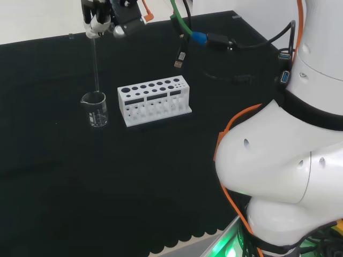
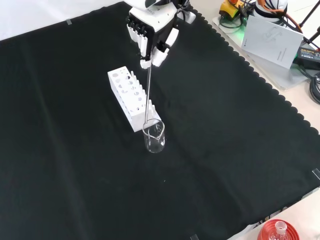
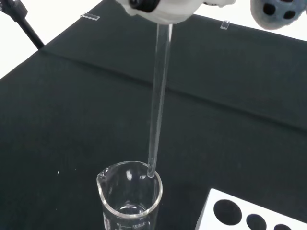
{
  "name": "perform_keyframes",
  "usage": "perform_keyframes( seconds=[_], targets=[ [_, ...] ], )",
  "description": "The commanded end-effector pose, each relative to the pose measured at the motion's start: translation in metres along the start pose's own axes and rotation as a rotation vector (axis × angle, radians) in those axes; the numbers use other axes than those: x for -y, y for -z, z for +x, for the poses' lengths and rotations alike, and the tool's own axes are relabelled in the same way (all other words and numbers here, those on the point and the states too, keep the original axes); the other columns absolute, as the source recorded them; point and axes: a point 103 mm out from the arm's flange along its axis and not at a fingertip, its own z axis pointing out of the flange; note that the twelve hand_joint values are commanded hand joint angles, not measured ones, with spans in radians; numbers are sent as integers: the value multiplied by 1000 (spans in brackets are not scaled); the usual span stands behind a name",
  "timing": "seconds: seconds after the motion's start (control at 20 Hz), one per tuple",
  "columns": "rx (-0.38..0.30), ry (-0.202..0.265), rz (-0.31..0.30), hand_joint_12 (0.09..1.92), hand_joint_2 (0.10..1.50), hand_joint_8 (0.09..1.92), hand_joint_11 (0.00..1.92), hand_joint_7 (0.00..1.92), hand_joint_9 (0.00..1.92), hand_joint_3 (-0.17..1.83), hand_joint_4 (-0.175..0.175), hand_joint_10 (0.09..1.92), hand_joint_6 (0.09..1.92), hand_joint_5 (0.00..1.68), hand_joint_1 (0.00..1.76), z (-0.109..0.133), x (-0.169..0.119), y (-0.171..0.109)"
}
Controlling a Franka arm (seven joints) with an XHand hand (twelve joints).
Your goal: Stir in the beaker to the left of the white test tube rack with the glass rod.
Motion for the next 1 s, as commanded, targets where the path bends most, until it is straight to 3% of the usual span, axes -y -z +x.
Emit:
perform_keyframes(
  seconds=[0.05, 1.0],
  targets=[
    [3, -2, 11, 411, 1019, 87, 1654, 1631, 1709, -175, -175, 274, 87, 1431, 1332, 0, 4, -7],
    [-29, 50, 65, 412, 1019, 87, 1653, 1634, 1711, -175, -175, 271, 87, 1433, 1332, 30, -4, -55]
  ],
)
